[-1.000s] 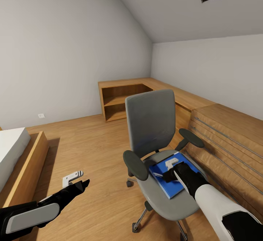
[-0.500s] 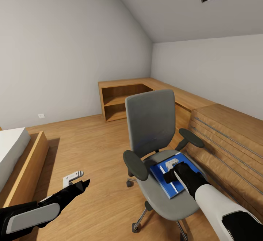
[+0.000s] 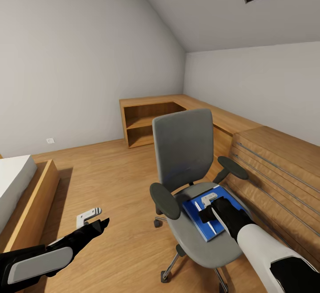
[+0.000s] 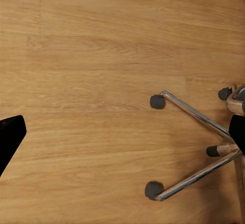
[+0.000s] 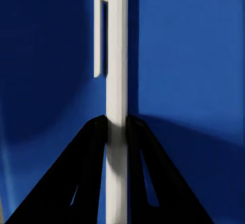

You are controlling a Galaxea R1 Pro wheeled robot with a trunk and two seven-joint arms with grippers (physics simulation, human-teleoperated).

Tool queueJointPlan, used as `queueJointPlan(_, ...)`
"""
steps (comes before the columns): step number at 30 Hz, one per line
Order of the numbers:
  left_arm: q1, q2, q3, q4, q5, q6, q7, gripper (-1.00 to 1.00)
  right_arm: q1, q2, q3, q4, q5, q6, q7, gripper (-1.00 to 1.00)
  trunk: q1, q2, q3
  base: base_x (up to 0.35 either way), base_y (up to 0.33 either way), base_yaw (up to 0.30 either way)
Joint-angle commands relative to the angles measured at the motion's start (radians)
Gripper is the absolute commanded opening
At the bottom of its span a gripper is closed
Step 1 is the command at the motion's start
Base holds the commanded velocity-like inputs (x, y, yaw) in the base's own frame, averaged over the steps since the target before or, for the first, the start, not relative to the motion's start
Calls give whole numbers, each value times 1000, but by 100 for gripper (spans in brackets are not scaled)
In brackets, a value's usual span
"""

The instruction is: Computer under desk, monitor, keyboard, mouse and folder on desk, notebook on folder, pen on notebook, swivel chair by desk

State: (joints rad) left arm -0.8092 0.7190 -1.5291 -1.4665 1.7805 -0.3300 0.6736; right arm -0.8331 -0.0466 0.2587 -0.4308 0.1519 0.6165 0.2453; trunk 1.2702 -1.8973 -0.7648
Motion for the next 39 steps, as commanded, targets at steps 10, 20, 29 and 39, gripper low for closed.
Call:
queueJointPlan(10,-2,0,-3,-2,5,-7,1,100,0,-1,4,41,11,3,9,-100,0,0,-1,0,0,0)
queueJointPlan(20,-2,0,-4,-2,5,-7,1,100,1,-1,4,41,11,3,9,-100,-15,28,11,0,0,0)
queueJointPlan(29,-2,-13,-5,7,6,-6,2,100,1,-3,-2,-1,16,-9,4,-100,-50,91,39,0,0,0)
queueJointPlan(39,-2,-72,-5,145,7,-1,1,100,1,-6,-7,-43,15,-12,0,-100,-88,161,71,0,0,0)
